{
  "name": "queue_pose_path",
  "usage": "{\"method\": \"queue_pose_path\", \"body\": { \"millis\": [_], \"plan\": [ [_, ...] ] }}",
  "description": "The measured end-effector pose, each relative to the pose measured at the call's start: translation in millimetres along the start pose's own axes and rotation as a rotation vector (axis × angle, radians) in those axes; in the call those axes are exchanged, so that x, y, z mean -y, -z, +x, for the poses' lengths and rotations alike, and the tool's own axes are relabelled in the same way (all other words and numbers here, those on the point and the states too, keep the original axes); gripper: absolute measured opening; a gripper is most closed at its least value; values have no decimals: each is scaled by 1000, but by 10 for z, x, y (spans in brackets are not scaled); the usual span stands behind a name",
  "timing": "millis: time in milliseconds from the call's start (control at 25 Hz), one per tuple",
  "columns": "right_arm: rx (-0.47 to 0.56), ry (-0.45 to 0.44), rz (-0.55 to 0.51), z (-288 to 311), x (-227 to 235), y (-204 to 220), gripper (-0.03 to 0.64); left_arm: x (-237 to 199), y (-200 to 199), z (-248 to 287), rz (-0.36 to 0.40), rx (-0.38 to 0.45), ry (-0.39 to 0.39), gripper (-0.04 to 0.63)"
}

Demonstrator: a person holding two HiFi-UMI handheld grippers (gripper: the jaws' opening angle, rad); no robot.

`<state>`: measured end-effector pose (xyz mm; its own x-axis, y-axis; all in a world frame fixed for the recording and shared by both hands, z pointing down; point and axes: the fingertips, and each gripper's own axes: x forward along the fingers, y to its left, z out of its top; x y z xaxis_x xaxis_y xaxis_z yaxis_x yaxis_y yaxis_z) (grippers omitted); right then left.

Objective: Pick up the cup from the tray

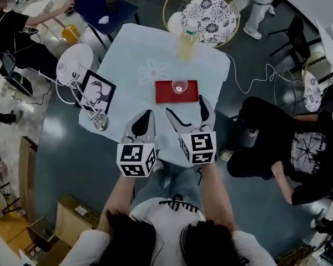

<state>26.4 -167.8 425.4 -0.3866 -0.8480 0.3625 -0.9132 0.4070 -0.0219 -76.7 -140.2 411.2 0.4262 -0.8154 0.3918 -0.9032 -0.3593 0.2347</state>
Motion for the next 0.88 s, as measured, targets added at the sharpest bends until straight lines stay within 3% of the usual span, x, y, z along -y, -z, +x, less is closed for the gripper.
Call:
{"method": "queue_pose_path", "body": {
  "millis": [280,600,880],
  "plan": [
    [-73,-1,-40,536,255,384,486,-238,185,381,-71,-35,-66,0],
    [-100,-54,-12,1100,356,783,485,-360,519,862,-31,-117,-53,0],
    [-140,-51,10,1375,438,1008,473,-477,642,1084,-115,-137,-72,0]
  ]
}}
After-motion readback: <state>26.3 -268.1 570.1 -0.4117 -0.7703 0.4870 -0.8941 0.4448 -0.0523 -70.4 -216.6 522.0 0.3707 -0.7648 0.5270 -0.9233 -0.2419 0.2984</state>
